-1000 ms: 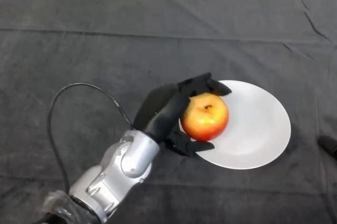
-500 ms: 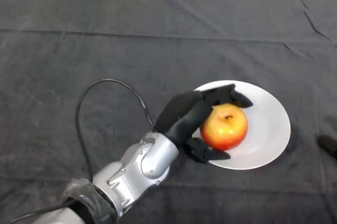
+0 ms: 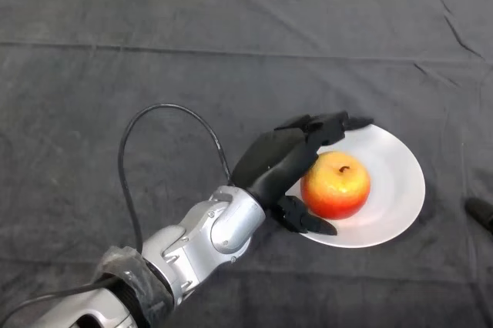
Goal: Move the apple to the plate
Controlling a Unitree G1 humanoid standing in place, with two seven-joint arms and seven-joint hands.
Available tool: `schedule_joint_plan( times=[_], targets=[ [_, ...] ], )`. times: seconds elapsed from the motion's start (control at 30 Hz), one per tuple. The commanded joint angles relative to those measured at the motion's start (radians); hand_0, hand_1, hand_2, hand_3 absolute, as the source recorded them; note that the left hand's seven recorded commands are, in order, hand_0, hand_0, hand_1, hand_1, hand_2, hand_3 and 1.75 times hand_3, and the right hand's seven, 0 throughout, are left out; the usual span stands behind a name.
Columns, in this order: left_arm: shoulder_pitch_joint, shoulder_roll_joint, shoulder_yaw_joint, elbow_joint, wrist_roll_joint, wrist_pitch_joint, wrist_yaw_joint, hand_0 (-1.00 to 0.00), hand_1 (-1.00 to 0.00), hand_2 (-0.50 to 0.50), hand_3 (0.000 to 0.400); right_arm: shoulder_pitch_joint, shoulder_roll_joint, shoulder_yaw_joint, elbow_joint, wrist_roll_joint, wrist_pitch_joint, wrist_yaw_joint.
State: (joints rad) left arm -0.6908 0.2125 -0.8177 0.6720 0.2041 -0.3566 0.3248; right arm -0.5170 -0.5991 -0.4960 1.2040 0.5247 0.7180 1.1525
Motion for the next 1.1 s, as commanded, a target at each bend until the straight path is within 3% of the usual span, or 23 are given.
schedule_joint_plan(
  times=[0.03, 0.4, 0.9, 1.1],
  targets=[
    [-0.037, 0.049, 0.005, -0.050, -0.002, 0.009, -0.006, 0.00, 0.00, 0.00, 0.000, 0.009, -0.016, -0.0089, -0.010, 0.0068, 0.004, 0.0079],
    [0.046, 0.188, 0.140, -0.229, -0.031, -0.011, -0.017, 0.00, 0.00, 0.00, 0.000, 0.009, -0.016, -0.0086, -0.011, 0.0061, 0.003, 0.0083],
    [0.229, 0.355, 0.389, -0.370, -0.069, -0.075, 0.043, 0.00, 0.00, 0.00, 0.000, 0.011, -0.015, -0.0087, -0.013, 0.0057, 0.002, 0.0067],
    [0.307, 0.403, 0.493, -0.374, -0.079, -0.115, 0.079, 0.00, 0.00, 0.00, 0.000, 0.011, -0.014, -0.0089, -0.015, 0.0057, 0.001, 0.0058]
  ],
)
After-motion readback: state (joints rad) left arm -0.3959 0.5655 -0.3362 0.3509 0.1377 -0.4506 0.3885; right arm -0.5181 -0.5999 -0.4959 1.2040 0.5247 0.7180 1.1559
